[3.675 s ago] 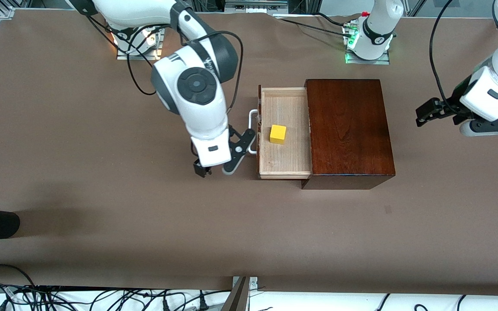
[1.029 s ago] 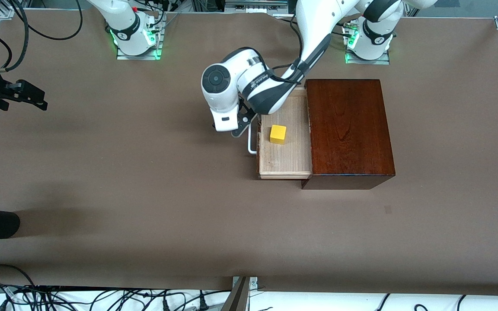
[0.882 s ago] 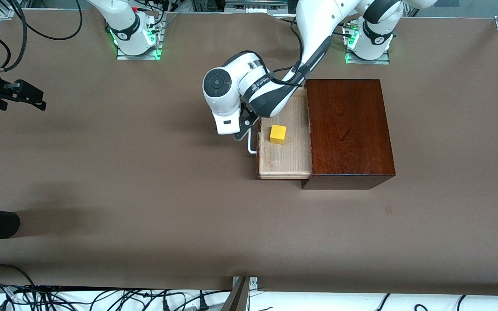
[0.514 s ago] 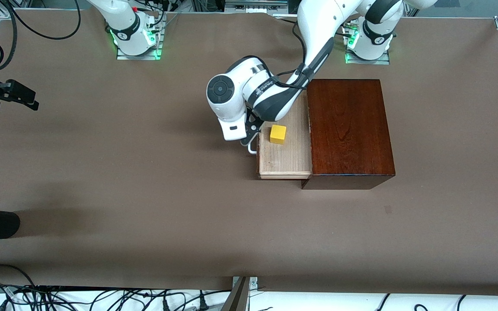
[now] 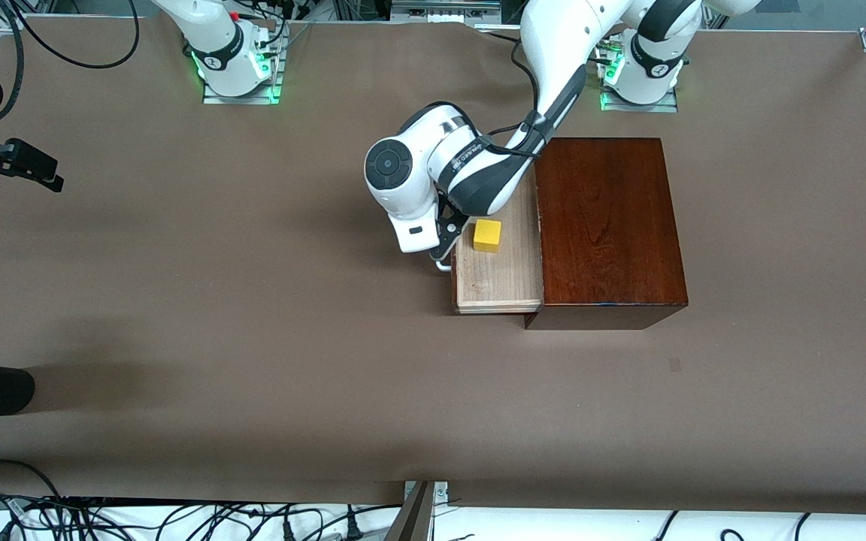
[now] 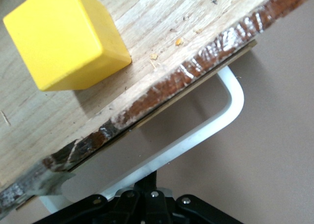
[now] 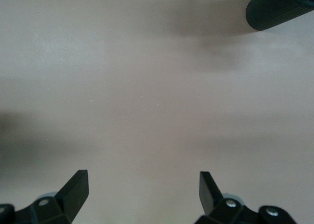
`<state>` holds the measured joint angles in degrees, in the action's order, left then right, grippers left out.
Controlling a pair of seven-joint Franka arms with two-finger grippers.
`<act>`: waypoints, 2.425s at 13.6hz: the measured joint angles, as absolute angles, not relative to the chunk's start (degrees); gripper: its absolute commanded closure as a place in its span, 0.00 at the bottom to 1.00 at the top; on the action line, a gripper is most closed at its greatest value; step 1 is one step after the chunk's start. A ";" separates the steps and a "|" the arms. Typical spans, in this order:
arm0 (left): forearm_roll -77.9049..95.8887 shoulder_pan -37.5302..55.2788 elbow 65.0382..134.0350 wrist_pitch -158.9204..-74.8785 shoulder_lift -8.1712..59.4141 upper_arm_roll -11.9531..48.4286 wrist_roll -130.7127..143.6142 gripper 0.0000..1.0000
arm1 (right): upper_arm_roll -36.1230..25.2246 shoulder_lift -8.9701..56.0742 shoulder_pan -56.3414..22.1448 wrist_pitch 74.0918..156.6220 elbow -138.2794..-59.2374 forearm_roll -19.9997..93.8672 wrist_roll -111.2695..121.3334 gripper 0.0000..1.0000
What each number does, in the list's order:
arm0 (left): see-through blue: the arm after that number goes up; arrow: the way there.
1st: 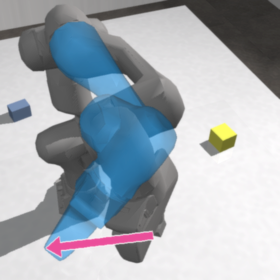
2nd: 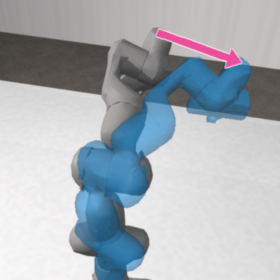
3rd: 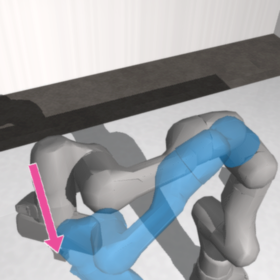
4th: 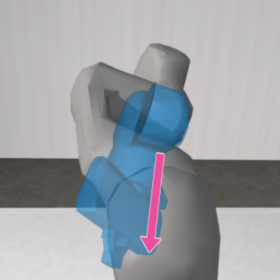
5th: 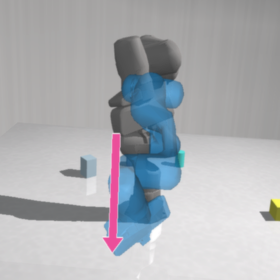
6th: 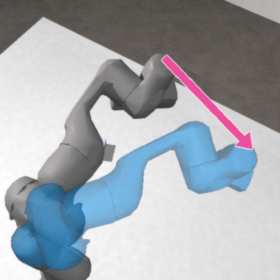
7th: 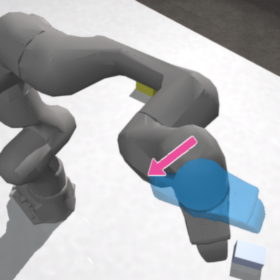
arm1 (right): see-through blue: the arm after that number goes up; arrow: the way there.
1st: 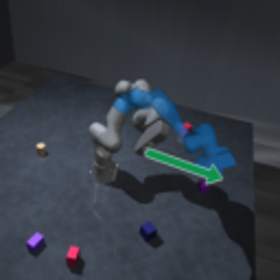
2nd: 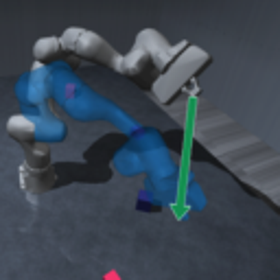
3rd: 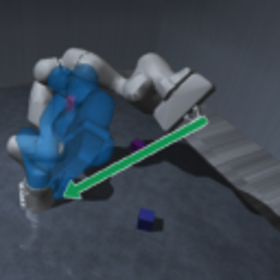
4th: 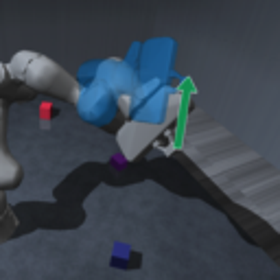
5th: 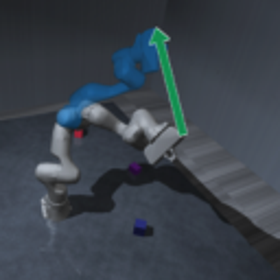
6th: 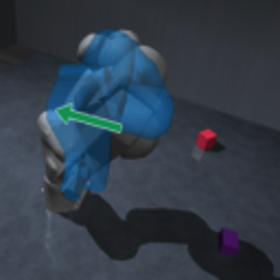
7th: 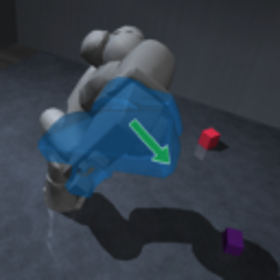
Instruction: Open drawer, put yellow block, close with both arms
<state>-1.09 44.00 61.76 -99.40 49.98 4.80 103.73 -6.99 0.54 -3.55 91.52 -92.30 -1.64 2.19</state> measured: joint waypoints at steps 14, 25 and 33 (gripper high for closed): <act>-3.40 36.66 65.54 -92.40 45.85 3.28 89.79 1.00 | -6.87 0.54 -3.64 91.55 -92.21 -1.63 2.19 0.00; 0.31 32.62 70.88 -95.81 40.34 3.42 84.78 0.56 | -6.78 0.54 -3.70 91.59 -92.16 -1.60 2.22 0.00; 4.52 26.65 70.85 -93.42 30.08 6.56 79.59 0.00 | -6.79 0.55 -3.70 91.55 -92.14 -1.60 0.39 0.00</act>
